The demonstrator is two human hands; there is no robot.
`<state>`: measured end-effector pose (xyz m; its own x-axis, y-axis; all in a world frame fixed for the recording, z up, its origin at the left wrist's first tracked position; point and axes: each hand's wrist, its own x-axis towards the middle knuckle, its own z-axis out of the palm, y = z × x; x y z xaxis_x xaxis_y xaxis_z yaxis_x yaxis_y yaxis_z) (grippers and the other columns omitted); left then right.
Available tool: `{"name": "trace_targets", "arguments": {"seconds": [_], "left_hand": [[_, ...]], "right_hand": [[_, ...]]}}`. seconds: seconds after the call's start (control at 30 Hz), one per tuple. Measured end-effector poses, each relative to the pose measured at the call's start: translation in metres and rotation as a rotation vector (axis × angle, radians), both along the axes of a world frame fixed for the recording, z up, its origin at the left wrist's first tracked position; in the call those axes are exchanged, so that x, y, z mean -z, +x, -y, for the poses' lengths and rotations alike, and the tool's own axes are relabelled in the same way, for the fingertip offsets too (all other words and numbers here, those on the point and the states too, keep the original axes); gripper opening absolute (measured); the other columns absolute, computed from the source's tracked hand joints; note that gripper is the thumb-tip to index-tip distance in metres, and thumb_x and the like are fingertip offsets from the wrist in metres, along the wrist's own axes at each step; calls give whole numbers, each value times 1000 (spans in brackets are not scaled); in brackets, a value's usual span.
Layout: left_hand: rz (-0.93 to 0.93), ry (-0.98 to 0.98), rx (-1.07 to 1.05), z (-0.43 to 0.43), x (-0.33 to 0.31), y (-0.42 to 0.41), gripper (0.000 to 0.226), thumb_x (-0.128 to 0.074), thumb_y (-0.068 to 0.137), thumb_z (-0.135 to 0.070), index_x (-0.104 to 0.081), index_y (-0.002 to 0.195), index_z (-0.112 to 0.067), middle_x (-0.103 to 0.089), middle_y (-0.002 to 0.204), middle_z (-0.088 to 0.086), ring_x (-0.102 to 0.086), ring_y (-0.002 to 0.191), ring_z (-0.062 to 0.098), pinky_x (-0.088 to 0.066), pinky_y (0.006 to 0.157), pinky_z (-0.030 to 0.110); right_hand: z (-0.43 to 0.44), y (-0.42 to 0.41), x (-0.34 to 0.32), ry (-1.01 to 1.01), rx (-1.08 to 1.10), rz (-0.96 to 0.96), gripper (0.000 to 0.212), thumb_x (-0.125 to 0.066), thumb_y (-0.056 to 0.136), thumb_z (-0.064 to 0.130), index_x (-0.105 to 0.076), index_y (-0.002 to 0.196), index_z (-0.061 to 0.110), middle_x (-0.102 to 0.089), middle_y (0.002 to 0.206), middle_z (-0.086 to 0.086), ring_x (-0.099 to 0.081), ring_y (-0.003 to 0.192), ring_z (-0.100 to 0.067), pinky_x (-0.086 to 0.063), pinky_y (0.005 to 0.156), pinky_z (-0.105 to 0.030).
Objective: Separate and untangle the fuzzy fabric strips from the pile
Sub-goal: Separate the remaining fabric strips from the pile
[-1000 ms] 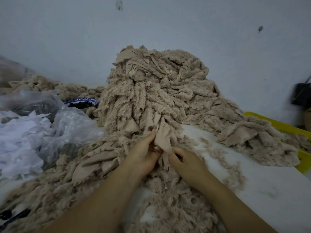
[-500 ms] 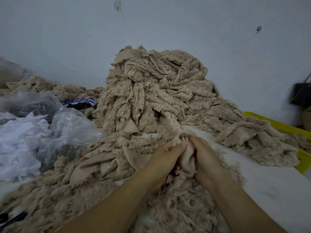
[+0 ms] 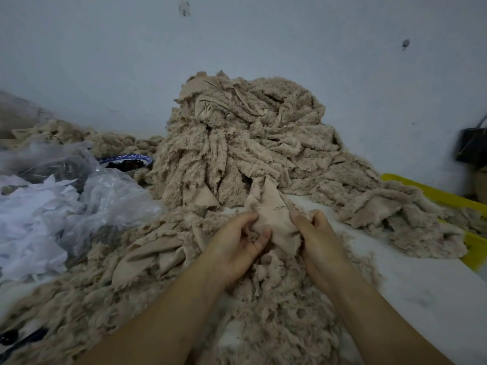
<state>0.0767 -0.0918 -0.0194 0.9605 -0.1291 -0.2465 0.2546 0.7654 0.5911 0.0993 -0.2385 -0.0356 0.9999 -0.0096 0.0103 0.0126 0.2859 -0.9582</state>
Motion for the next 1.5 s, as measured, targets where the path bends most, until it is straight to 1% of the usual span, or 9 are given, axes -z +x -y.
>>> {"name": "trace_targets", "arguments": {"seconds": [0.2,0.43,0.57,0.8,1.0,1.13,1.23,1.37,1.5], "left_hand": [[51,289,114,8,3,3,24,-68,89,-28,-69,97,-5,-69,75,5,-56,48,8,-40,51,19],[-61,381,-13,6,4,8,18,-71,89,-24,-74,90,-6,-76,76,7,-72,59,13,-55,52,20],[-88,382,-11,5,4,7,22,-74,86,-26,-75,95,-6,-76,79,7,-71,61,15,-55,60,24],[-161,49,-244,-36,-9,20,24,-63,96,-29,-65,79,-13,-63,65,3,-48,41,12,-34,35,21],[-26,-112,-297,-53,3,32,36,-40,107,-29,-49,75,-17,-37,45,-7,-23,29,5,-15,27,16],[33,-156,-325,-70,7,31,47,-36,106,-45,-49,72,-15,-47,57,-3,-30,35,4,-20,31,14],[151,105,-184,-42,2,26,69,-41,91,-67,-65,108,-5,-72,91,10,-63,62,12,-46,50,19],[293,765,-70,-19,10,15,54,-51,86,-68,-67,119,-29,-72,115,-9,-66,108,9,-52,89,27],[502,1128,59,-14,12,4,30,-65,78,-70,-61,104,-55,-64,105,-37,-60,97,-16,-51,77,8]], "right_hand": [[-14,-5,8,-315,-61,146,16,-62,96,29,-51,90,19,-62,82,1,-63,74,-8,-54,66,-29],[-23,-7,17,-688,-102,223,37,-55,94,54,-45,73,25,-49,62,14,-47,53,5,-36,51,-7],[-22,-8,18,-699,-125,243,42,-53,97,47,-38,69,20,-36,62,7,-33,49,-1,-29,46,-15],[-21,-13,11,-784,-182,410,43,-48,101,38,-32,65,21,-40,51,17,-37,48,0,-33,50,-14],[-4,-2,9,-445,42,219,41,-52,97,47,-53,68,18,-52,53,13,-51,50,-7,-39,48,-13],[25,10,3,-119,114,76,31,-56,96,47,-66,114,23,-72,101,7,-67,96,-13,-53,89,-41],[16,7,7,-158,2,50,48,-56,95,50,-51,139,31,-58,138,7,-58,123,-18,-48,102,-50],[0,0,4,-61,-98,55,26,-58,97,37,-63,123,32,-68,124,4,-66,114,-18,-50,101,-48],[-3,-2,-2,104,-132,31,34,-56,97,31,-62,126,13,-72,116,-12,-70,105,-27,-58,87,-41]]}}
